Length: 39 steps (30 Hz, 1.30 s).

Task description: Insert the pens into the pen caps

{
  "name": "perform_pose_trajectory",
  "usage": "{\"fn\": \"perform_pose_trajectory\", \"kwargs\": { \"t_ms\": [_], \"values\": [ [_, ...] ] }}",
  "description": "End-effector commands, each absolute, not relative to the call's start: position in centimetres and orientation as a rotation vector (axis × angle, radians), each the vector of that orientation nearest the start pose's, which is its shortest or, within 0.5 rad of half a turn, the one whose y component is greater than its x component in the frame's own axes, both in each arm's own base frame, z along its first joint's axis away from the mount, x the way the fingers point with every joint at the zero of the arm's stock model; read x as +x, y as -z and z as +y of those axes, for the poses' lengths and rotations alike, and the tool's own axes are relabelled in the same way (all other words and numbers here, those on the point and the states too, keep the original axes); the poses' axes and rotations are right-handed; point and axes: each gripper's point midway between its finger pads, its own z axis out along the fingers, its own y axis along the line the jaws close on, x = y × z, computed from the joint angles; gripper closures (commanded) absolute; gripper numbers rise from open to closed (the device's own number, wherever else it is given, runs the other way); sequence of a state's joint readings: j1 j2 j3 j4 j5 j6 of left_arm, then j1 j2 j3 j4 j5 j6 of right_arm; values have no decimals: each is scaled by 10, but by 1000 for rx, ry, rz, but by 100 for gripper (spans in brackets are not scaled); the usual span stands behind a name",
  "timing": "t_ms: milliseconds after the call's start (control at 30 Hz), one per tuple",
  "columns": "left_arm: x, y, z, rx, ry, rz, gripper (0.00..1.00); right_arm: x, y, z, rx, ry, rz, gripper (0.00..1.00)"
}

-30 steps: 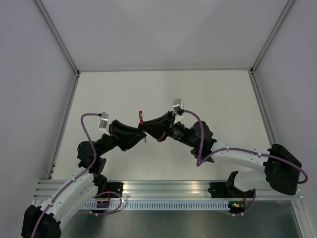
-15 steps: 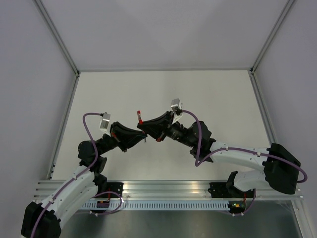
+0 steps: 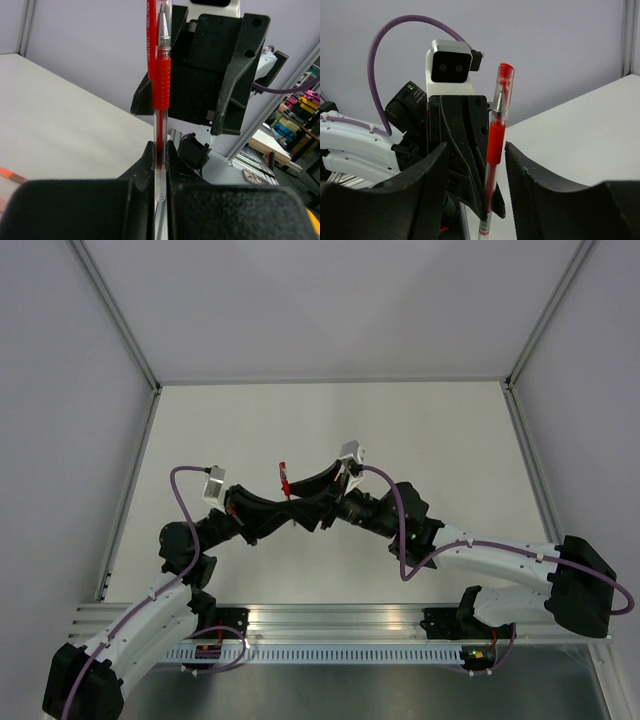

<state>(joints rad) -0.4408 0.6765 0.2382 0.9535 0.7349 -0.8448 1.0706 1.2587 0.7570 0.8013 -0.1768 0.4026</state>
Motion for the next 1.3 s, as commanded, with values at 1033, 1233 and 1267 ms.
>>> {"fn": "perform_pose_trajectory", "kwargs": {
  "t_ms": [1033, 1233, 1267],
  "values": [
    [149, -311, -227, 528, 1491, 1179, 98, 190, -403, 389, -604, -1140, 1248, 37],
    [149, -311, -227, 528, 1491, 1179, 98, 192, -403, 389, -601, -1130, 1251, 38],
    [148, -312, -227, 531, 1491, 1176, 98, 192, -402, 390, -603, -1132, 1254, 39]
  ]
}}
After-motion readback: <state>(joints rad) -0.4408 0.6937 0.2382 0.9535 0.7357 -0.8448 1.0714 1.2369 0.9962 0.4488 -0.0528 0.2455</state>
